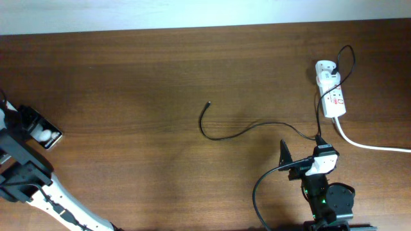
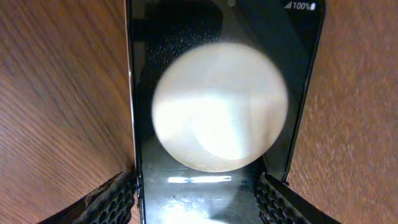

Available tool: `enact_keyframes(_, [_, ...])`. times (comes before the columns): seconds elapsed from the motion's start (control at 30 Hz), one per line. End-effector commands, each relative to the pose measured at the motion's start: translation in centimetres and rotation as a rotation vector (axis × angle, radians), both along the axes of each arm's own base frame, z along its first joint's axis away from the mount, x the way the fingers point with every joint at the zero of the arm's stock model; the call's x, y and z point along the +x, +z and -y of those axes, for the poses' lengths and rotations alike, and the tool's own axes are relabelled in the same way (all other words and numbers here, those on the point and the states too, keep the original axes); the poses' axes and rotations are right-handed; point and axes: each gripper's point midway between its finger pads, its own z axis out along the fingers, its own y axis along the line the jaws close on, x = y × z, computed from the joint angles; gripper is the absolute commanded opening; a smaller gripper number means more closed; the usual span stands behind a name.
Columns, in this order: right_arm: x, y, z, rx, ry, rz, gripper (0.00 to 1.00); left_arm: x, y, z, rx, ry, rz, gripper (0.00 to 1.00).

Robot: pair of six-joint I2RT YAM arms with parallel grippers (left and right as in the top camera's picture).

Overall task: Plug charger to phone and switch on socket
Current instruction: 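Close the left gripper on the black phone's sides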

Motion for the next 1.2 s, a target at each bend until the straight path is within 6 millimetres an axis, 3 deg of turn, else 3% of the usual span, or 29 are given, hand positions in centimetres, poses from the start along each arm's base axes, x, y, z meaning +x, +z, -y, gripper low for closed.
enact_keyframes(0.0, [0.0,-0.3,-0.1,0.004,0.001,-0.008,0.99,-1.5,-2.5,1.0,-0.054,-0.003,-0.078,0.73])
enact_keyframes(0.2, [0.0,-0.3,-0.1,0.004,0.001,-0.007,0.99,-1.6,-3.2,4.1,-0.102,-0.053,-0.138,0.73])
enact_keyframes(0.37, [0.0,-0.3,-0.1,0.004,0.001,-0.008,0.99,-3.3,-6.0,8.8,-0.179,-0.048,-0.243,0.75])
enact_keyframes(0.53, [0.0,-0.3,-0.1,0.004,0.001,-0.008,0.99,-3.1,-5.8,9.2,-0.182,-0.057,-0.248,0.82])
enact_keyframes(0.63, [0.0,-0.3,-0.1,0.004,0.001,-0.008,0.99,-1.9,-4.3,8.5,-0.159,-0.117,-0.220,0.82])
enact_keyframes(0.83, [0.0,-0.3,-0.1,0.004,0.001,-0.008,0.99,2.2,1.2,6.2,-0.068,-0.224,-0.097,0.96])
enact_keyframes(0.97, [0.0,-0.3,-0.1,0.004,0.001,-0.008,0.99,5.0,3.8,7.3,-0.114,-0.346,0.050,0.99])
enact_keyframes(1.17, [0.0,-0.3,-0.1,0.004,0.001,-0.008,0.99,5.1,3.3,7.9,-0.089,-0.397,0.020,1.00])
